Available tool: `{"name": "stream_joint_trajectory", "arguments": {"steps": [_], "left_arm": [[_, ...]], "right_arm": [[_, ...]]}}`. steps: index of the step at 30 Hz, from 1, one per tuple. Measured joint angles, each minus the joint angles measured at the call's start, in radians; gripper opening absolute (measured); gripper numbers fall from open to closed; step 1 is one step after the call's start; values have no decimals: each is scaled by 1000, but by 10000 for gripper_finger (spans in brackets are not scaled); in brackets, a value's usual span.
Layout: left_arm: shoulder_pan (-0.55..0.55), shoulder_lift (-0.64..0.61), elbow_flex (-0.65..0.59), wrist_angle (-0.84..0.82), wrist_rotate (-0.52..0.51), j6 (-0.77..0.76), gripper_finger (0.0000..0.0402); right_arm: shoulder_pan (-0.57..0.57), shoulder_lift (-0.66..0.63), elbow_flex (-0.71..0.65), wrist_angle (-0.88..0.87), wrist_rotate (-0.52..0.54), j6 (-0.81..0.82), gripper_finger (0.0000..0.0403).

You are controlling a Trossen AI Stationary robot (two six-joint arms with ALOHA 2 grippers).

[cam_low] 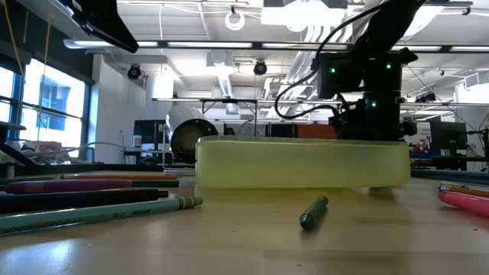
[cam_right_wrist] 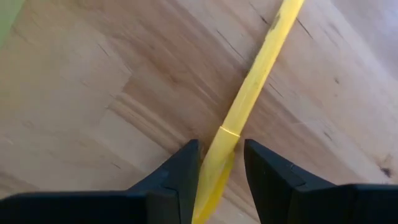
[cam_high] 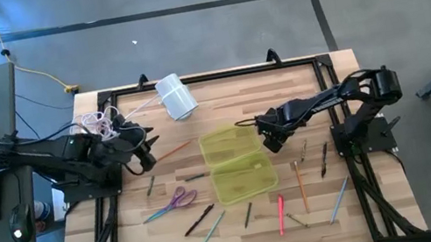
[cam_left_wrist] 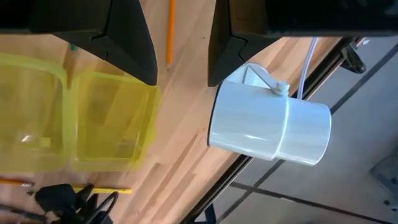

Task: Pick & place school supplies into a supply box
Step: Put the yellow pen into the supply box

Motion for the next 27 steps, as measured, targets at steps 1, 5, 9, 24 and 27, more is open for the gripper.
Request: {"name": "stream_joint_trajectory", "arguments": {"steps": [1, 5, 9, 24, 27], "left_arm": [[0, 5, 0, 0, -1, 0, 177], [0, 9, 0, 0, -5, 0, 177], [0, 9, 0, 1, -27, 0, 177], [0, 8, 0, 1, -63, 0, 177], [0, 8, 0, 1, -63, 0, 177]], "right_arm": [[0, 17, 0, 2, 4, -3, 117], [1, 55, 4, 8, 10, -25, 112], [0, 39, 0, 13, -25, -36, 75], [48, -322, -6, -22, -49, -191, 12], [111, -343, -6, 162, -93, -274, 6]]}}
